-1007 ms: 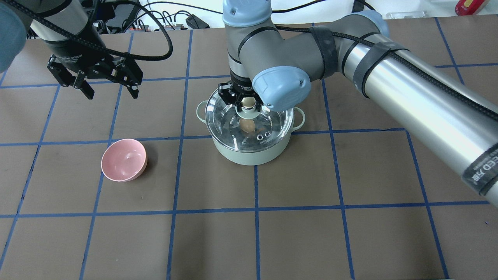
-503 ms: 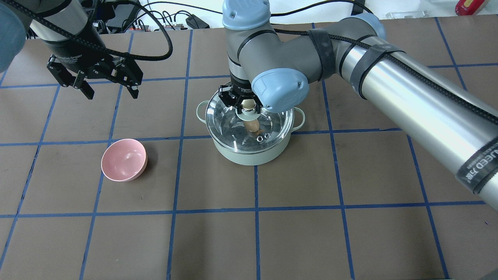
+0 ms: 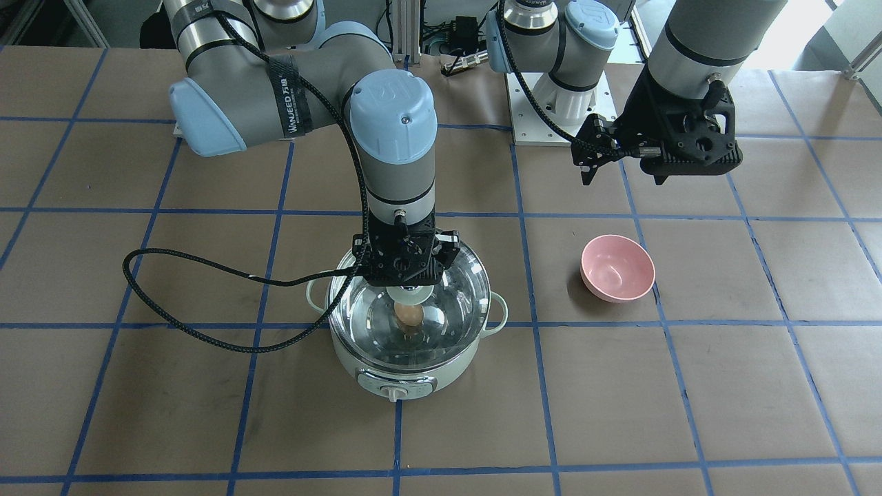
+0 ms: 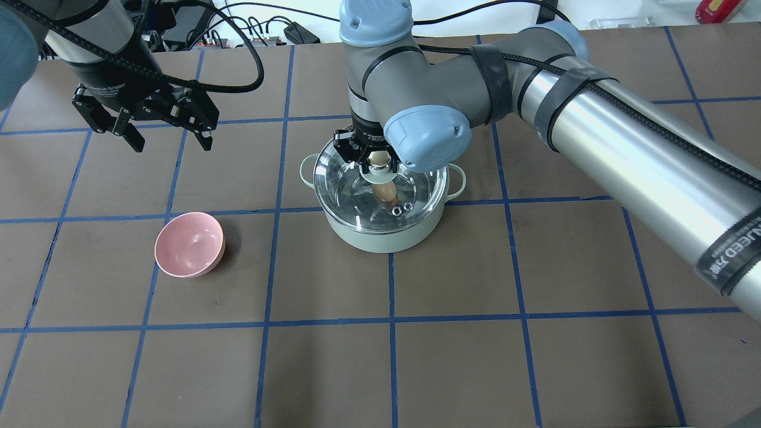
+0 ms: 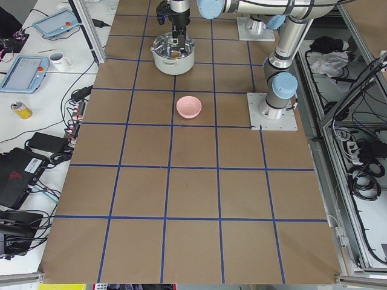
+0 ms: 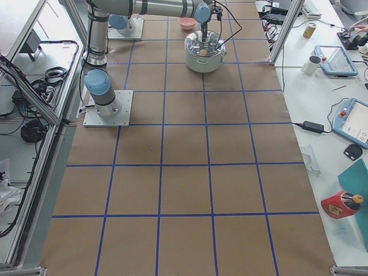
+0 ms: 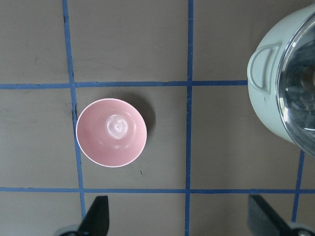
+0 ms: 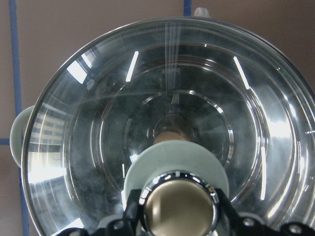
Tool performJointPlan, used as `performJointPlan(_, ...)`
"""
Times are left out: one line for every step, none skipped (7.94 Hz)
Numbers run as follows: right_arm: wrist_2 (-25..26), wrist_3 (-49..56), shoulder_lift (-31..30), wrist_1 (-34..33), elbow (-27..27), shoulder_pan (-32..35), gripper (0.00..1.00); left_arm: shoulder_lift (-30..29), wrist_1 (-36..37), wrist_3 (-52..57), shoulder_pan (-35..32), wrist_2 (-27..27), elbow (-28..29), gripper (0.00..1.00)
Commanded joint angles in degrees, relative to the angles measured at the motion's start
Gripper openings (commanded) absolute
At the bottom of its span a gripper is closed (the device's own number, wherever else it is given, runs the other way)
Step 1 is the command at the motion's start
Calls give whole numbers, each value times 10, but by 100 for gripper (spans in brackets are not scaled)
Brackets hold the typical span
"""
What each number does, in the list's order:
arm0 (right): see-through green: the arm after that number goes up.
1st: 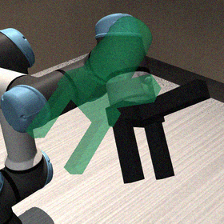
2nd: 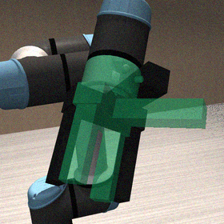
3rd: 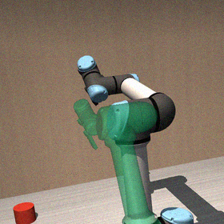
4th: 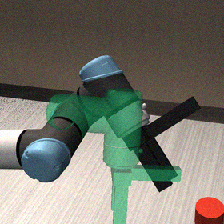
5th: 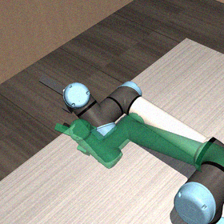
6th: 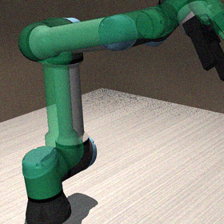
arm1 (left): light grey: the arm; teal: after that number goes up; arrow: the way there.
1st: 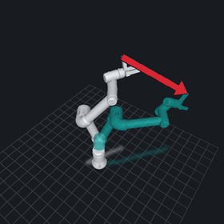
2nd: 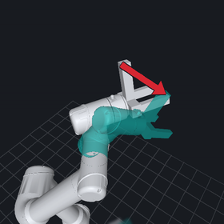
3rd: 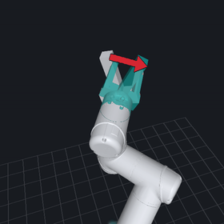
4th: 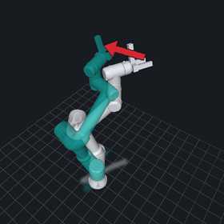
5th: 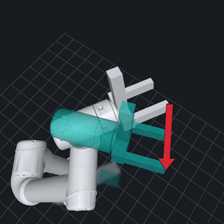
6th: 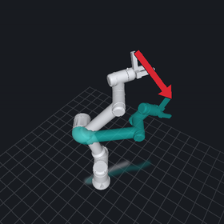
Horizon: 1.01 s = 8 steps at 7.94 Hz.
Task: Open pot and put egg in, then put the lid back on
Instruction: 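Lower the glass lid onto the pot with the right gripper and seat it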
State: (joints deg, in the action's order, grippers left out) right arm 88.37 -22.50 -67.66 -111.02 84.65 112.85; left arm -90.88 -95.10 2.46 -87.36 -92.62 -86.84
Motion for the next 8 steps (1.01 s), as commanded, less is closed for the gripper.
performJointPlan(1,2,0,-5,1,0,0,0,0,1,0,1,0,100)
performJointPlan(1,15,0,-5,1,0,0,0,0,1,1,2,0,100)
performJointPlan(1,15,0,-5,1,0,0,0,0,1,1,2,0,100)
performJointPlan(2,14,0,-5,2,0,0,0,0,2,1,2,0,100)
performJointPlan(1,13,0,-5,2,0,0,0,0,1,1,2,0,100)
performJointPlan(1,13,0,-5,3,0,0,0,0,2,1,2,0,100)
performJointPlan(1,13,-3,-5,7,-1,0,0,0,1,0,2,0,100)
performJointPlan(0,15,-4,-5,8,0,0,0,0,1,0,2,0,100)
